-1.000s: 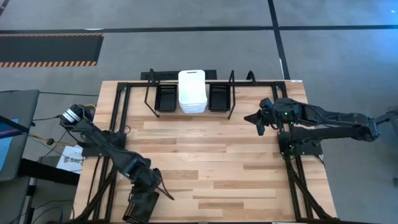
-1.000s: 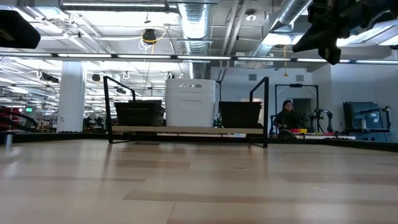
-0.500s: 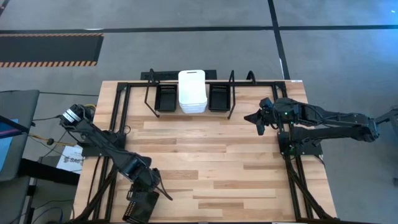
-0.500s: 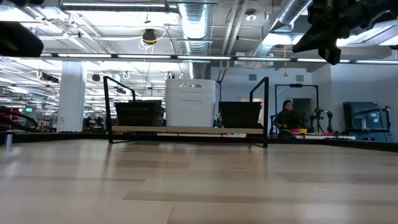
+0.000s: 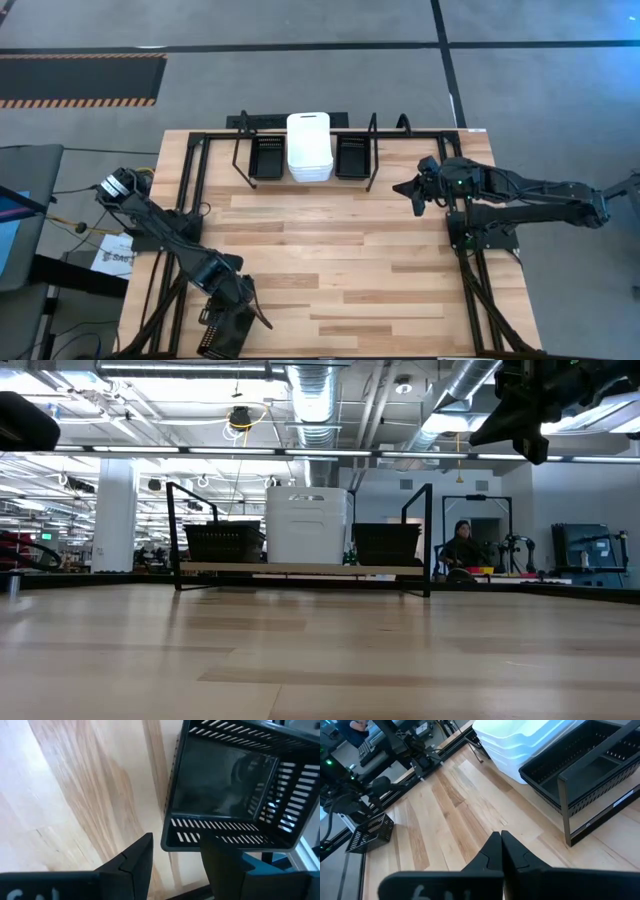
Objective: Stack baskets on shelf by color
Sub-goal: Stack the black bin on top of the left black bin on the shelf
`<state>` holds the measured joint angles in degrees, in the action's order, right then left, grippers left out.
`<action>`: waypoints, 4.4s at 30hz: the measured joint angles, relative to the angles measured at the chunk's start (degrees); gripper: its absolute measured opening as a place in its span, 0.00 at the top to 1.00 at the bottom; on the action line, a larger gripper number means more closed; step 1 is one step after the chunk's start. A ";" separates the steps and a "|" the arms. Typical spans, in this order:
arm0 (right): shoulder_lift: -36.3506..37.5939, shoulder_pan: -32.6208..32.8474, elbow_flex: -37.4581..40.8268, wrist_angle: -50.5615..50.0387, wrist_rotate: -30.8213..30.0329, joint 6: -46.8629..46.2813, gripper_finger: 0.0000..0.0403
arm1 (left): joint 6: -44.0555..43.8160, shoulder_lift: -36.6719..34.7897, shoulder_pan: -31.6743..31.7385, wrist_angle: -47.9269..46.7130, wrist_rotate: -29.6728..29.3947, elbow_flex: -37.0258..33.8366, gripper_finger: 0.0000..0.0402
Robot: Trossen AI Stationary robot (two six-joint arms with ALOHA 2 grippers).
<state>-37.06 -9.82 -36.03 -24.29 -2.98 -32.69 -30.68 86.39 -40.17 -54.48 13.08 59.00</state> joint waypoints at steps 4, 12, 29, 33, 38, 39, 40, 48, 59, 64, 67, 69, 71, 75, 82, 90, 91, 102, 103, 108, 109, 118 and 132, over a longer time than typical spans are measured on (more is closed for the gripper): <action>0.00 0.00 0.00 0.05 -0.18 -0.28 0.99 | -0.26 0.00 -1.15 0.00 -1.91 0.00 0.63; 0.00 0.00 0.00 3.18 -0.20 -0.38 0.99 | -0.52 0.00 -1.15 1.23 -3.88 -0.98 0.63; 0.00 0.00 -0.02 4.00 -0.17 -1.40 0.99 | -2.51 0.00 -1.11 6.99 -4.52 -5.48 0.63; 0.00 0.00 -0.02 4.00 -0.17 -1.40 0.99 | -4.52 0.00 -1.11 12.10 -1.47 -8.75 0.63; 0.00 0.00 -0.02 3.97 -0.15 -1.40 0.99 | -7.50 0.00 -1.11 15.37 -1.77 -10.55 0.63; 0.00 0.00 -0.02 3.98 -0.15 -1.40 0.99 | -7.84 0.00 -1.08 15.48 -1.79 -10.54 0.63; 0.00 0.00 -0.02 3.96 -0.15 -1.40 0.99 | -8.06 0.00 -0.96 15.54 -1.79 -10.54 0.63; 0.00 0.00 -0.02 3.93 -0.15 -1.40 0.99 | -11.23 0.00 -0.87 15.47 -1.27 -10.54 0.79; 0.00 0.01 -0.02 3.89 -0.09 -2.03 0.99 | -24.27 -0.03 2.05 16.19 -5.12 -7.37 1.00; -0.02 0.02 -0.02 3.72 0.04 -2.46 0.99 | -20.71 -2.12 5.12 7.81 -8.58 1.84 1.00; -0.02 0.02 -0.02 3.69 0.04 -2.45 0.99 | -19.44 -3.83 7.04 -5.37 -11.77 9.74 1.00; -0.02 0.01 -0.01 3.68 0.04 -2.43 0.99 | -19.08 -4.70 8.46 -16.09 -15.03 16.03 1.00; -0.02 0.01 -0.01 3.51 0.04 -2.42 0.99 | -18.42 -5.04 10.22 -27.06 -20.28 22.92 1.00; -0.02 0.02 0.00 3.28 0.04 -1.61 0.99 | -13.76 -5.58 16.26 -35.15 -33.56 35.04 1.00; 0.00 0.04 -0.02 0.83 0.06 -1.28 0.99 | 6.89 -5.89 34.53 -34.93 -43.56 47.78 1.00; 0.39 -0.02 -0.02 -4.26 0.17 -1.31 0.99 | 21.41 -4.66 57.95 -32.90 -38.60 51.10 1.00; 0.37 -0.02 -0.02 -4.01 0.17 -1.31 0.99 | 22.70 -4.07 60.31 -32.65 -37.77 51.08 1.00; 0.33 -0.11 -0.02 -3.52 0.09 -1.31 0.99 | 43.89 6.88 74.95 -33.35 -21.61 51.04 1.00; 0.33 -0.11 -0.02 -3.52 0.09 -1.49 0.99 | 46.16 7.83 75.68 -34.23 -20.72 51.04 1.00; 0.33 -0.11 -0.02 -3.53 -1.40 -4.84 0.99 | 57.10 10.83 79.51 -35.40 -20.27 50.99 1.00; 0.33 -0.11 -0.02 -3.54 -2.01 -5.65 0.99 | 59.21 11.08 80.22 -35.55 -20.23 51.07 1.00; 0.33 -1.46 -0.02 -3.43 -7.71 -8.62 0.99 | 67.21 14.20 87.29 -34.29 -18.92 51.15 1.00; 0.33 -5.15 -0.02 -3.54 -7.89 -9.35 0.99 | 80.15 17.90 87.90 -30.18 -15.01 51.15 1.00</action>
<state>-36.73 -14.97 -36.05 -27.83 -10.87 -42.04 49.48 104.29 47.72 -84.66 -1.94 110.15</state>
